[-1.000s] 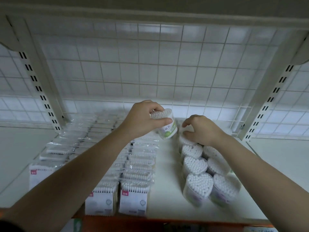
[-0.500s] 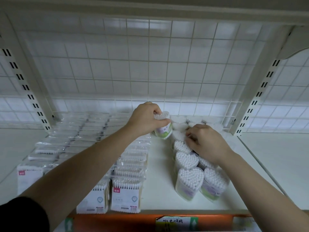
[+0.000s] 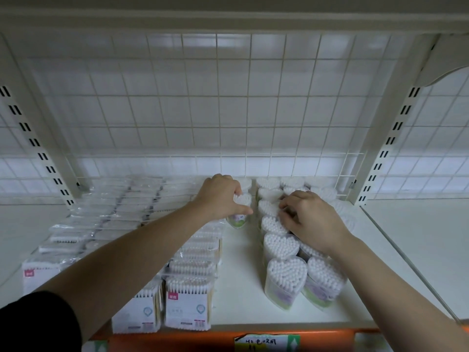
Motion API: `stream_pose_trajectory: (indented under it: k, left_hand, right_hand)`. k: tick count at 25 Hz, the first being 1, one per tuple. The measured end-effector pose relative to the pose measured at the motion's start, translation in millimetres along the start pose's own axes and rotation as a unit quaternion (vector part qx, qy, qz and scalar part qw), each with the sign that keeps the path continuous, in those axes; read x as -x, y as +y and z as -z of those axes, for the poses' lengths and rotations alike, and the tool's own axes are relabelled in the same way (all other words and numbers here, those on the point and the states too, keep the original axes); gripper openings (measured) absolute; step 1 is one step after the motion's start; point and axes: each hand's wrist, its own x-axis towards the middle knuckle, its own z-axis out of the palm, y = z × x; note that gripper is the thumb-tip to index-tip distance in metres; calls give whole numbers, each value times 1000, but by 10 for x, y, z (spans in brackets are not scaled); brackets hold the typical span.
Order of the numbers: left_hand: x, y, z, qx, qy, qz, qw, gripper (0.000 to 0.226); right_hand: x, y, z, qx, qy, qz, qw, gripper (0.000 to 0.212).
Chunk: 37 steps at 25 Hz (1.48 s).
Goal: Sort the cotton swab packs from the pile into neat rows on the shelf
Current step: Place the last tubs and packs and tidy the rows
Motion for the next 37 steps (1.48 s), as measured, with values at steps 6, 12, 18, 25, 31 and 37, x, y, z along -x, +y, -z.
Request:
stream_pose_trajectory:
  k: [6, 12, 18, 25, 31, 37]
  left_hand:
    - [35, -32, 129, -10, -2, -21, 1000, 62]
    - [-71, -31, 53, 25, -1, -1, 1000, 56]
    - [-130, -50, 36, 61, -22, 3, 998, 55]
    - [-184, -9, -22, 56, -31, -2, 998, 55]
    - [-219, 23, -2, -35, -29, -34, 998, 56]
    - [-127, -72, 264, -3, -5, -40, 999, 36]
  right_hand:
    - [5, -11, -21, -1, 14, 1, 1000, 21]
    - [17, -13, 0, 2, 7, 0, 1000, 22]
    - [13, -18, 9, 7, 0, -2, 1000, 24]
    - [12, -28, 28, 6, -8, -5, 1000, 24]
    - [7, -34, 35, 1, -12, -9, 1000, 25]
    - [-78, -105, 153, -22, -19, -2, 1000, 25]
